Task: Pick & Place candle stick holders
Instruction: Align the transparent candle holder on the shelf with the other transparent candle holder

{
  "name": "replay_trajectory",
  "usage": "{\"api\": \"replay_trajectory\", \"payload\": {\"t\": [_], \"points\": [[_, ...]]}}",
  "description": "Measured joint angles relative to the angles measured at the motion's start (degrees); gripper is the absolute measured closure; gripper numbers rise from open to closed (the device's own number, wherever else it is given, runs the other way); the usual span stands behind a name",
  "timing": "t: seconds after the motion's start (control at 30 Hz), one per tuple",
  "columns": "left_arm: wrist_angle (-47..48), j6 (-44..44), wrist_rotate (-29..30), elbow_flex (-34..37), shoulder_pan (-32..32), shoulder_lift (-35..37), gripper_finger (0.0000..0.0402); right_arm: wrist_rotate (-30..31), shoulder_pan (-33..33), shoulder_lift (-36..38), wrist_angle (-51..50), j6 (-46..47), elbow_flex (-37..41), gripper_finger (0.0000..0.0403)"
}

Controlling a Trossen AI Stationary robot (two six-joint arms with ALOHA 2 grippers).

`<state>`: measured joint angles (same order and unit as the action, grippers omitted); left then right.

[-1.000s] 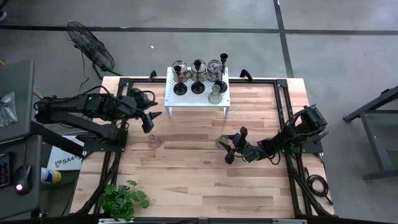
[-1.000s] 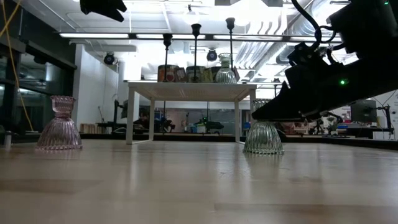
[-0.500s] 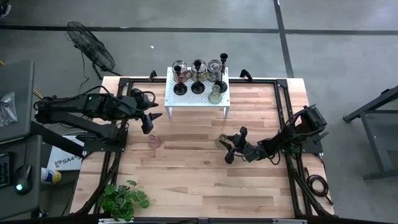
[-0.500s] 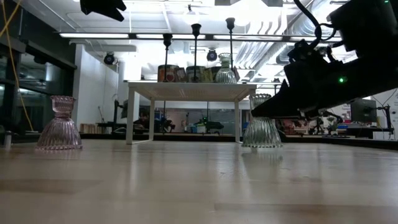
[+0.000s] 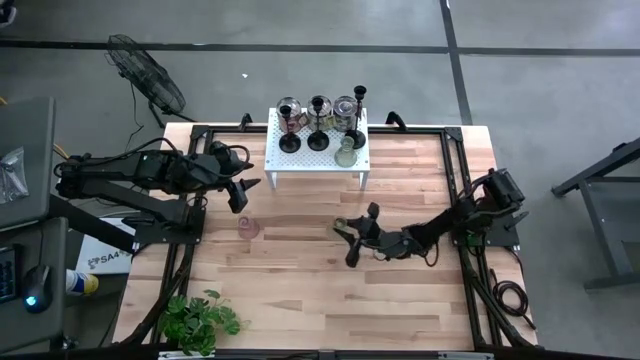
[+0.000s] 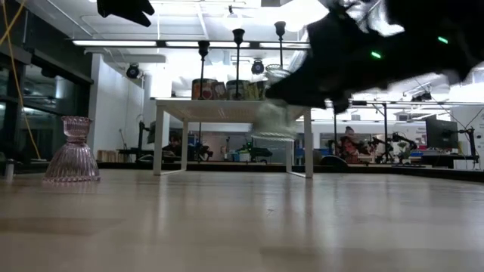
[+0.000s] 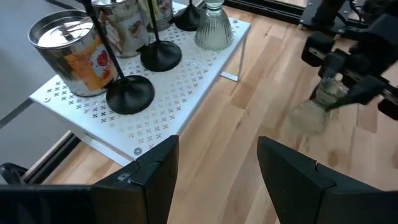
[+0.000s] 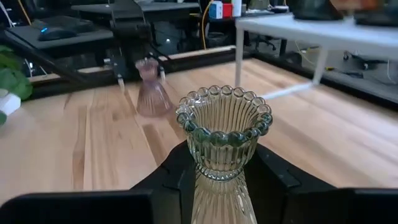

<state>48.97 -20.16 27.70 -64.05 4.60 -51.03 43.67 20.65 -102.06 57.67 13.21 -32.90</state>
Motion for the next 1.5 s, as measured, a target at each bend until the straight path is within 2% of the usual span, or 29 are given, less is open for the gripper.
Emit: {"api": "replay_trajectory", "payload": {"t": [0.27,0.47,0.67,1.07,1.5], "points": [[0.0,-0.28,0.13,0.0,0.0,0.0,0.019,-3.56,-5.56,0.0,-18.75,-2.54,-15.76,0.0302],[0.04,-0.7,0.17,0.0,0.0,0.0,0.019,-3.6,-9.77,0.0,-32.62,-3.06,-27.16,0.0302],[0.24,-0.7,0.27,0.0,0.0,0.0,0.019,-3.22,-13.68,0.0,-39.83,-5.99,-34.78,0.0302],[0.74,-1.13,0.26,0.0,0.0,0.0,0.019,-1.55,-22.68,0.02,-41.5,-1.41,-37.16,0.0302],[0.72,-1.14,0.29,0.0,-0.02,0.0,0.019,-2.2,-26.08,0.02,-42.91,2.07,-37.16,0.0302]]}}
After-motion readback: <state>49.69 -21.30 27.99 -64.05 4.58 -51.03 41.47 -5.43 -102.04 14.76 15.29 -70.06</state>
